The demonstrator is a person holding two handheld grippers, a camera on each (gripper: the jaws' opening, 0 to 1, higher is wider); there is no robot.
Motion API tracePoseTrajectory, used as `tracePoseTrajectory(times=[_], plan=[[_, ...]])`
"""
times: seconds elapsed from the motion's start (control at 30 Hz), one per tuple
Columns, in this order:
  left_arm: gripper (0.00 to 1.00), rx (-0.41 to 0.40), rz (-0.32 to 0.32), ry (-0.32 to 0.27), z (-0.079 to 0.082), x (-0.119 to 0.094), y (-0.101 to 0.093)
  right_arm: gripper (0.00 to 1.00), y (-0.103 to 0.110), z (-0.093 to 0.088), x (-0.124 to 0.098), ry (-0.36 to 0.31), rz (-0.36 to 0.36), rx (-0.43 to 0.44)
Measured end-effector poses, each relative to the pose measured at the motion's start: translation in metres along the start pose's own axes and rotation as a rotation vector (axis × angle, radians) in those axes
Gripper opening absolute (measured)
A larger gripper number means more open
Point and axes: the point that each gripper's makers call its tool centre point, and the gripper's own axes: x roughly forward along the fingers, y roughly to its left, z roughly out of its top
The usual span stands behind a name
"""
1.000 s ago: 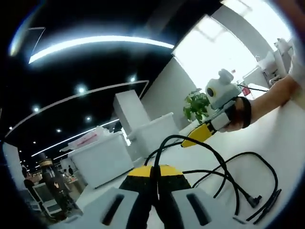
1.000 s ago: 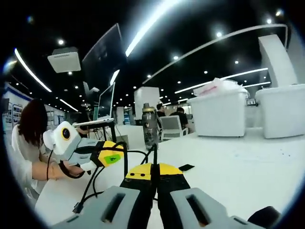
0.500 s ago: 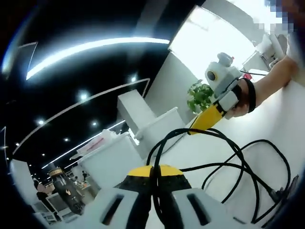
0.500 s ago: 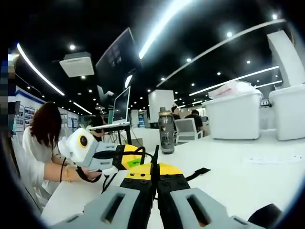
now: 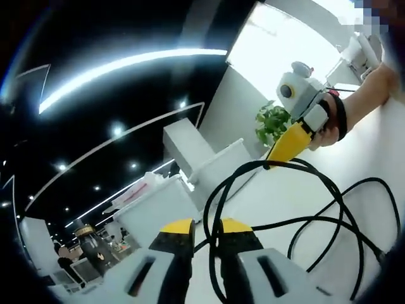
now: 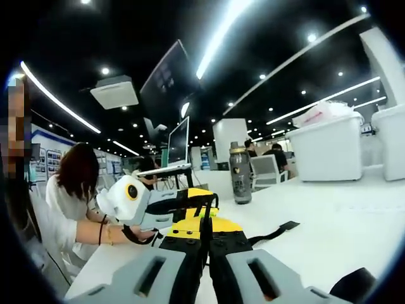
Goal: Coil the Type-C to USB data cable on the desktop and secure it with Velcro straps.
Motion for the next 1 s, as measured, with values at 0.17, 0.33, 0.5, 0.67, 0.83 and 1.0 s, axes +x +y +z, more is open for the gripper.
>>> tracePoseTrajectory(times=[0.17,0.33,0.5,0.67,0.83,1.0], plan=[[0.18,-0.011,-0.024,-0.026,0.007,-0.002,-0.004,0.02,0.020,-0.004,-0.002,0.021,0.122,0.082],[0.06,0.076,-0.066,-0.016,0.012,-0.004,-0.011,0.02,0.030,-0.009,-0.003,0.042,0.170,0.092],[0.05,0.019,-0.066,-0.030,0.009,-0.004,-0.005,0.04,0.025,-0.003,0.000,-0.011,0.123,0.043],[0.05,0.026,-0.041,-0.012,0.008,-0.004,-0.001,0.10,-0.014,0.015,-0.009,-0.113,-0.063,0.063],[0.05,-0.003,0.026,0.062,-0.008,-0.004,0.013,0.09,0.014,0.027,-0.010,-0.086,-0.002,-0.095],[0.05,-0.038,0.044,0.072,-0.010,-0.005,0.017,0.16,0.058,-0.005,0.020,0.044,0.015,-0.285]])
